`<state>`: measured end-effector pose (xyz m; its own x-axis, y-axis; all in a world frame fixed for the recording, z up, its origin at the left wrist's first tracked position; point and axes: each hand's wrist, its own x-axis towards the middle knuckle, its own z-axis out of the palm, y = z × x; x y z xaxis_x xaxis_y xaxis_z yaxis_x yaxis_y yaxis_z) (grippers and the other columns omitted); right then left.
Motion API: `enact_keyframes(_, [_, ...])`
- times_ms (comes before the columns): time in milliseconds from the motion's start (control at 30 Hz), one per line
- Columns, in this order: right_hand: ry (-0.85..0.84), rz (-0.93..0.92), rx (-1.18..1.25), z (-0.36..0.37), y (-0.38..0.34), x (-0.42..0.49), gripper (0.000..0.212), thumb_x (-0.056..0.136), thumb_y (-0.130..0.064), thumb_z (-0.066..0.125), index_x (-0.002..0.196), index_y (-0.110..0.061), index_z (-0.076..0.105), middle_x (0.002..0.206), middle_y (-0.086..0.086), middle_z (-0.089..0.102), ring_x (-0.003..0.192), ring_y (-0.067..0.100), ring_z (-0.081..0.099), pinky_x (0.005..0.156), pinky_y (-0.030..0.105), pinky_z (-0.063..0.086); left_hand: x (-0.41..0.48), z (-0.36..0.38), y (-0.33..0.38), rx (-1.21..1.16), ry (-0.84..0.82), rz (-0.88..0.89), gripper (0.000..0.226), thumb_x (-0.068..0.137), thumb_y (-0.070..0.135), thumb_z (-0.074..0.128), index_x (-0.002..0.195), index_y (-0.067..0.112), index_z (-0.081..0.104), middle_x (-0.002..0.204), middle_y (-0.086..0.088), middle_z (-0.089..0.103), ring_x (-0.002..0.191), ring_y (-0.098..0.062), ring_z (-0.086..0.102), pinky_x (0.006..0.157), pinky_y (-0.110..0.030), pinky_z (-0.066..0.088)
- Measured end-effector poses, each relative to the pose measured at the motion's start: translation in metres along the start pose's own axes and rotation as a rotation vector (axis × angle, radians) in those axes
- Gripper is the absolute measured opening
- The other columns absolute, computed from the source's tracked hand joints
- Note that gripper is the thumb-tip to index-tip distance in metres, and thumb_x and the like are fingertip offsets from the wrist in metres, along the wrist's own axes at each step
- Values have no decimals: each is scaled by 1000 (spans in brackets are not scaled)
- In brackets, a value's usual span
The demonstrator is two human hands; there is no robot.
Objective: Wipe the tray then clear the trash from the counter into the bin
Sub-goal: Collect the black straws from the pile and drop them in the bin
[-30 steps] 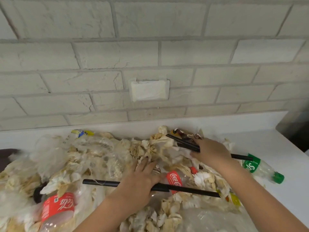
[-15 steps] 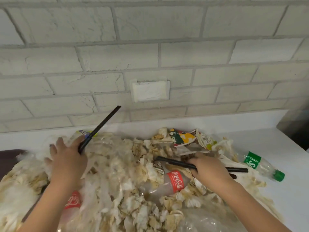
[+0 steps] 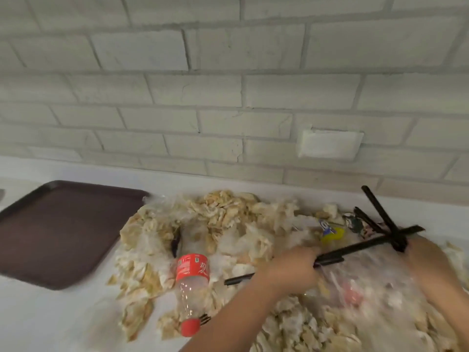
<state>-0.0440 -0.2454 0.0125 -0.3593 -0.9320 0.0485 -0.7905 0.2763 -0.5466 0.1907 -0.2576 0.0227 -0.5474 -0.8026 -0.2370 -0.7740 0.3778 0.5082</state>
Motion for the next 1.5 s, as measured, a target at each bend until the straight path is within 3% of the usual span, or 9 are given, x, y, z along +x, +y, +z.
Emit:
enact_keyframes(100, [9,-62,122,6,23,19,26,66,-42,80,88,-49,68,86,-9,70,92,20,66,83,30,52,-17,-4,1,-39,-19,45,30,91,14,51,121,8,51,101,-15,55,90,-30,53,72,-34,43])
enact_keyframes(200, [-90,-178,-12,-3,7,26,41,57,-61,79,94,-62,60,94,-6,69,89,13,65,80,23,49,-38,-10,0,-59,49,152,42,91,21,55,132,11,47,111,-14,54,100,-31,51,81,-34,42])
enact_keyframes(433, [82,-187,50,-36,-74,23,23,84,-34,65,94,-13,62,72,7,60,68,32,57,60,36,46,-45,-43,-54,-43,764,-22,41,90,23,41,130,20,52,125,-4,53,115,-24,47,98,-42,42])
enact_keyframes(567, [136,-203,75,-31,-109,32,37,72,-69,59,95,-40,63,81,6,64,79,33,60,63,21,47,11,-88,-126,-39,461,-423,45,93,17,42,138,18,44,130,-14,44,121,-34,41,100,-40,39])
enact_keyframes(700, [122,-280,28,-22,-140,30,29,86,-37,63,110,-21,67,83,11,64,72,28,52,66,37,45,38,-73,-158,203,205,-458,33,97,19,41,127,11,53,124,-9,57,111,-28,56,87,-33,47])
enact_keyframes(933, [-30,-531,-13,32,-188,34,21,90,-33,60,88,-14,68,59,-4,57,51,13,52,46,25,35,7,-35,-141,415,191,-336,35,94,13,39,129,18,45,112,-8,61,100,-29,59,75,-35,41])
enact_keyframes(1100, [-395,-607,-236,115,-243,58,26,95,-20,46,112,-27,66,97,1,66,71,14,55,53,22,38,-19,-38,-125,455,150,-192,32,96,19,41,128,17,46,115,-9,60,102,-30,57,74,-35,37])
enact_keyframes(1300, [-717,-606,-493,168,-244,67,19,91,-33,50,105,-28,61,95,1,64,81,18,60,81,37,52,-53,-32,-103,600,156,-190,39,95,23,37,132,13,43,136,-24,44,116,-42,47,89,-49,42])
enact_keyframes(1500, [-658,-537,-561,154,-213,59,17,82,-40,59,93,-30,66,83,-6,65,77,13,62,77,33,53,-91,-20,-103,519,515,-92,14,62,15,60,75,15,64,70,-5,59,59,-22,55,46,-28,46])
